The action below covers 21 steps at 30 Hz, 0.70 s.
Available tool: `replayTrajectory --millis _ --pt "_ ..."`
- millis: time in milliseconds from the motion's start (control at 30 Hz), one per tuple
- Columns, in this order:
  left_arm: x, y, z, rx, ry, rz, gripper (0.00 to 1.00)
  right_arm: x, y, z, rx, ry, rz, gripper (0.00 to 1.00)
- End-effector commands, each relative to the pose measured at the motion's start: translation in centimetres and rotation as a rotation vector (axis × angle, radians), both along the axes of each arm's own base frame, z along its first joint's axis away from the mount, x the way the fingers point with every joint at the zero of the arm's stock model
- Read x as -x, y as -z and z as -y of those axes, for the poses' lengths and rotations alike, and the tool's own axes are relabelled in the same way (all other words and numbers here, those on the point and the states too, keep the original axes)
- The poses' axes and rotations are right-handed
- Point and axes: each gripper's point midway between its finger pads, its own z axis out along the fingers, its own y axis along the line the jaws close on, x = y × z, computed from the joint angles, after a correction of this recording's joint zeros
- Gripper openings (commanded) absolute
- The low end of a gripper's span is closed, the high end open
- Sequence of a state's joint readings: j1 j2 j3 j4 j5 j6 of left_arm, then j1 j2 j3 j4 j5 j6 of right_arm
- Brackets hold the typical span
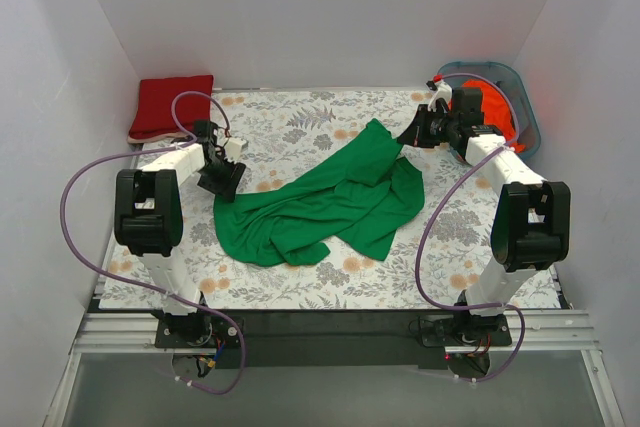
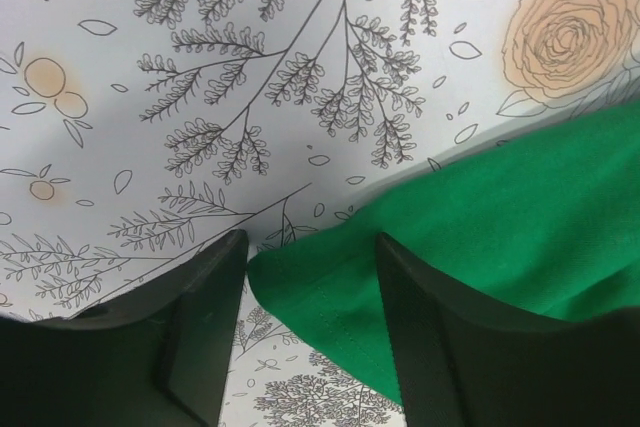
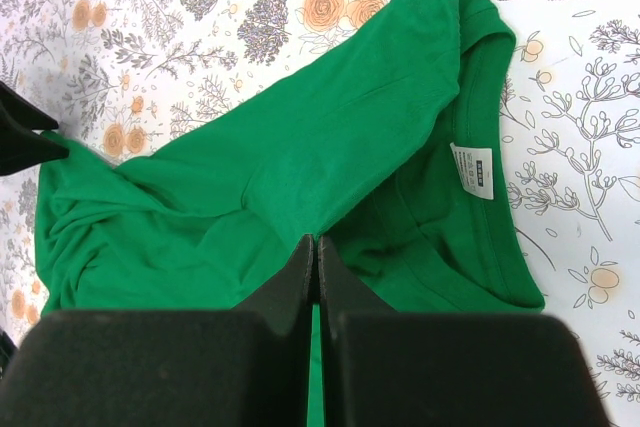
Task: Fold and stack the t-shirts
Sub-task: Flatten the tshirt out
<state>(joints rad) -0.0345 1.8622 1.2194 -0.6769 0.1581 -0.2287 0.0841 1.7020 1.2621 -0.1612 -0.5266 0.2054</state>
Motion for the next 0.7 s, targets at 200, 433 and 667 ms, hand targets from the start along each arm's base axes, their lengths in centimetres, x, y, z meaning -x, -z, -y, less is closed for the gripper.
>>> replayTrajectory --millis 200,433,667 --pt "1.5 1.0 0.2 0.021 -0.010 -0.074 0.31 -0.4 -1.1 0.5 0.014 0.004 0.050 0.01" --pt "1.4 0.2 -0.4 -0.008 -0.045 -0.057 0.00 -1.0 -0.9 1.0 0.030 0.034 0.048 0.01" --pt "-4.4 -6.6 -4.9 -0.219 -0.255 0.208 0.00 -5.0 -6.8 2.8 -0.002 0.166 0.140 0.01"
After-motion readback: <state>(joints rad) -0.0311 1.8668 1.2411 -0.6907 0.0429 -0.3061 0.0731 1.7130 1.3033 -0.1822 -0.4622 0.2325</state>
